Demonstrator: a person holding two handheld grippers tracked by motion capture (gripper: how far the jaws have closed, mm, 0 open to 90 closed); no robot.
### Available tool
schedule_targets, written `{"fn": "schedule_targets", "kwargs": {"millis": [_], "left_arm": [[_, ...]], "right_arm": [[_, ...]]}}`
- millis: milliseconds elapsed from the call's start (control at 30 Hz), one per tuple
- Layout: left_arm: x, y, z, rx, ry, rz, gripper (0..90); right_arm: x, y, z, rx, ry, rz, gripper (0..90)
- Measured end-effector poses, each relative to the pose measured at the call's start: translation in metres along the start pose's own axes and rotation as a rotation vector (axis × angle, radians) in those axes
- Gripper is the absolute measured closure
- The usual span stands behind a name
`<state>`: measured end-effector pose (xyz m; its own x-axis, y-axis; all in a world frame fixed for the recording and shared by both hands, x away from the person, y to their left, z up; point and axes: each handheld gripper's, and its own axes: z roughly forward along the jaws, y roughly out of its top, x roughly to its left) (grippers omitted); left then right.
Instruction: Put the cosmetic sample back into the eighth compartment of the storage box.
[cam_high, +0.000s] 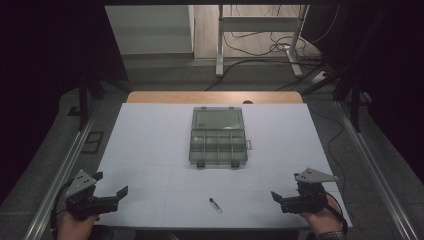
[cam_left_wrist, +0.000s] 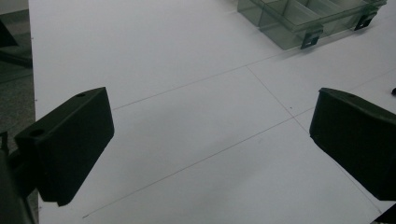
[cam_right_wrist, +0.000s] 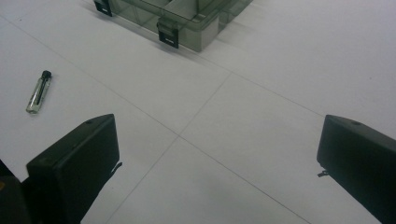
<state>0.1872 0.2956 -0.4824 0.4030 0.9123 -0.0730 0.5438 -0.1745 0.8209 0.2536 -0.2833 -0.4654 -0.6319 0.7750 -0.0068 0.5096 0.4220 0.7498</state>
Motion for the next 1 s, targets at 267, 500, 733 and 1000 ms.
{"fn": "schedule_targets", "kwargs": {"millis": [267, 500, 733, 1000], "left_arm": [[0.000, 0.000, 0.000, 0.000, -0.001, -0.002, 0.5], [0.000, 0.000, 0.000, 0.001, -0.001, -0.002, 0.5], [0.000, 0.000, 0.000, 0.001, -0.001, -0.004, 0.5], [0.000, 0.000, 0.000, 0.000, -0.002, -0.004, 0.5]], "right_arm": [[0.003, 0.006, 0.006, 0.023, 0.056, -0.002, 0.0], [0.009, 0.012, 0.012, 0.019, 0.079, -0.022, 0.0], [0.018, 0.019, 0.020, 0.010, 0.132, -0.036, 0.0], [0.023, 0.024, 0.027, 0.033, 0.140, -0.048, 0.0]]}}
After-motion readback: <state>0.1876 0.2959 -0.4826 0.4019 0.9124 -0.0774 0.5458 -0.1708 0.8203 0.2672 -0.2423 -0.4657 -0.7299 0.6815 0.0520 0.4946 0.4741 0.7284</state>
